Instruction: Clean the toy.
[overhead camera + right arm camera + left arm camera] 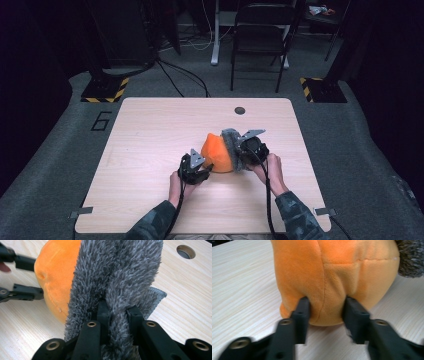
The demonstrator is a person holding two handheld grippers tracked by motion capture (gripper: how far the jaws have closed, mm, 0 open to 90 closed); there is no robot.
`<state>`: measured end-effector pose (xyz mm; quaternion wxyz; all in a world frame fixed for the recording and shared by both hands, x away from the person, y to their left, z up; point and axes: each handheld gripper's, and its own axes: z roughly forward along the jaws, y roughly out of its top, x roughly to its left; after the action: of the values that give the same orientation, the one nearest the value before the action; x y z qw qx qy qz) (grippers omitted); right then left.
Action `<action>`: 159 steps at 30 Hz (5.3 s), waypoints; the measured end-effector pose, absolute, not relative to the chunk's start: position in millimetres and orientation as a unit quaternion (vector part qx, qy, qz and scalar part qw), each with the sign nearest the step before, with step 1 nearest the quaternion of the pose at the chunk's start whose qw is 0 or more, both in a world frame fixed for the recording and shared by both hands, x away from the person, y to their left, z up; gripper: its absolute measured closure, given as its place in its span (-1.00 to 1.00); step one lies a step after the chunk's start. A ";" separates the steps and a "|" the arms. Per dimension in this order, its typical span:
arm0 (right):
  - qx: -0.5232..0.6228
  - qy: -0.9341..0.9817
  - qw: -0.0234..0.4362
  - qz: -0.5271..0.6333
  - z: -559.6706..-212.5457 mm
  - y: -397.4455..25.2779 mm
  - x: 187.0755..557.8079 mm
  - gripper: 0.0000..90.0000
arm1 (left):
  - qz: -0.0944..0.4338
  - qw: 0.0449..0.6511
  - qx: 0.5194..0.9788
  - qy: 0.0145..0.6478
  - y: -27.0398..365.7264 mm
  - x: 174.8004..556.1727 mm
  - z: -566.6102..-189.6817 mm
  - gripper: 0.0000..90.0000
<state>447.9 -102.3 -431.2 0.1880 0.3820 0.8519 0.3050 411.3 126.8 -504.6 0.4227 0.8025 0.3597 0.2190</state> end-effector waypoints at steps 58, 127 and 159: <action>0.439 0.845 0.142 0.268 -465.1 -126.0 466.7 0.71 | 0.155 0.451 0.800 0.364 134.9 409.6 -496.6 0.73; 0.413 0.830 0.179 0.328 -415.0 -122.5 451.9 0.71 | 0.206 0.446 0.808 0.324 132.5 403.9 -483.1 0.86; 0.393 0.845 0.173 0.319 -431.9 -109.5 451.9 0.69 | 0.178 0.447 0.815 0.322 132.3 402.9 -487.3 0.82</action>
<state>451.9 -109.5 -431.9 0.1733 0.3934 0.8448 0.3187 402.9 132.3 -487.3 0.4471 0.8152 0.3223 0.1781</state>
